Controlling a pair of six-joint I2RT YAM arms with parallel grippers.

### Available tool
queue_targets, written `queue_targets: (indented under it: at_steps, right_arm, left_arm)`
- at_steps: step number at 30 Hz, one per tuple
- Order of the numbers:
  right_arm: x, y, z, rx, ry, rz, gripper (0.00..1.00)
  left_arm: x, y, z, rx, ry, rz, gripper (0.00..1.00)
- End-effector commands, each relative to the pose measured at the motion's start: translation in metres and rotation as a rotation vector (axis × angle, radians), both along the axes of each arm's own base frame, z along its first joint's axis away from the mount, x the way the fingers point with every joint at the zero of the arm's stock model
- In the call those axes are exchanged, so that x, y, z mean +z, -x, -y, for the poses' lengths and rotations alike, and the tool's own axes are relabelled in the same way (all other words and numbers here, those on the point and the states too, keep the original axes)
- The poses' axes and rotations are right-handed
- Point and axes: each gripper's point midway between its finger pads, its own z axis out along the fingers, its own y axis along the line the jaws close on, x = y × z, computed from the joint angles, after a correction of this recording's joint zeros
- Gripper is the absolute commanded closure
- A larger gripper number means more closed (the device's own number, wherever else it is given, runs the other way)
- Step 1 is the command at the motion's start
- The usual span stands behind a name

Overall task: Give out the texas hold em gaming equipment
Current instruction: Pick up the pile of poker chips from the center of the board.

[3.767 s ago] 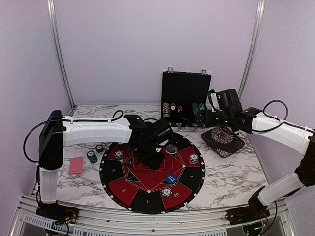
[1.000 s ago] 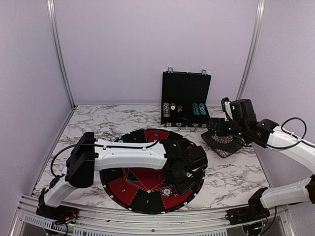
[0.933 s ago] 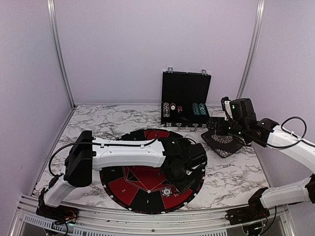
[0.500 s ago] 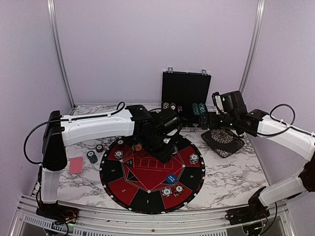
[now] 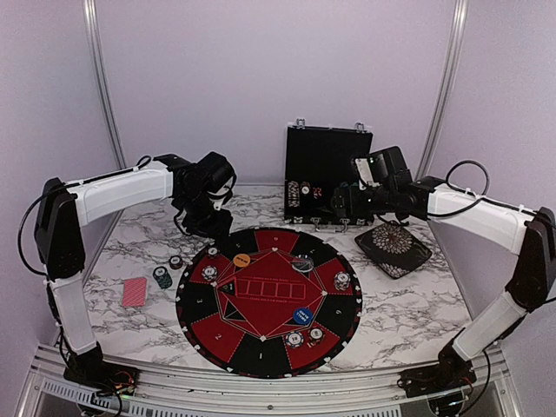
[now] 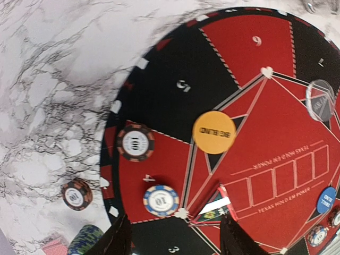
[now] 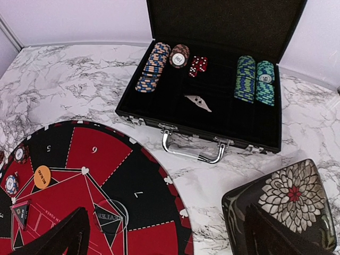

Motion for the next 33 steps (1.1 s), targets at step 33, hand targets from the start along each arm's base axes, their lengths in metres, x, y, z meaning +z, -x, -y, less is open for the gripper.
queue_targets:
  at_steps: [33]
  right_arm:
    - [-0.006, -0.016, -0.011, 0.052, 0.028, 0.012, 0.02]
  left_arm:
    - [-0.091, -0.022, -0.140, 0.257, -0.001, -0.185, 0.42]
